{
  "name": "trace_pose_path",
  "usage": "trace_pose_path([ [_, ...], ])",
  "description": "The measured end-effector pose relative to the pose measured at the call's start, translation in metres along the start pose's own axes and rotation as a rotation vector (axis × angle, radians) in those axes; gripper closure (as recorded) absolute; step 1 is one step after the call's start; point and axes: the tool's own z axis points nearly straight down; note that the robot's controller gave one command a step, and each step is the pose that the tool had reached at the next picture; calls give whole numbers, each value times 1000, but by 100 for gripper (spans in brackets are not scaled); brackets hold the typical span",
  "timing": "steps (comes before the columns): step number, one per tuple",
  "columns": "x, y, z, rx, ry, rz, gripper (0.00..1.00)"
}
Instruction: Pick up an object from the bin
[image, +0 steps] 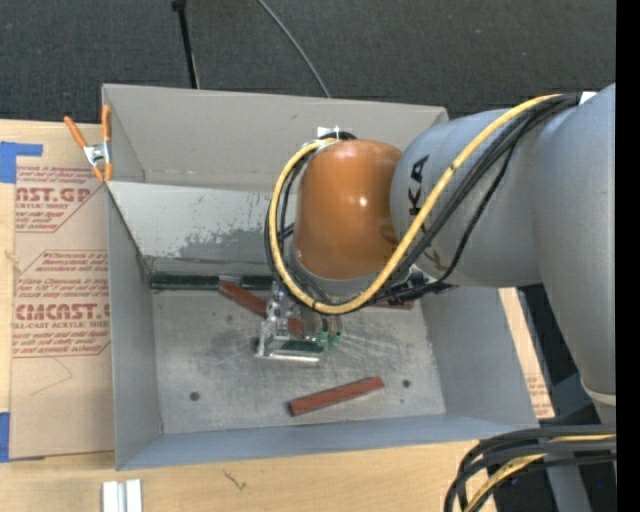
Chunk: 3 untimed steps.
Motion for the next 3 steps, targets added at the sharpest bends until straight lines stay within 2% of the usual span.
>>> trace_pose_path([
  [1,-5,1,-27,-3,-8,4,100],
  [2,-23,-6,-1,-2,-5,-62,0],
  [3,-23,-5,-1,-2,-5,-62,0],
])
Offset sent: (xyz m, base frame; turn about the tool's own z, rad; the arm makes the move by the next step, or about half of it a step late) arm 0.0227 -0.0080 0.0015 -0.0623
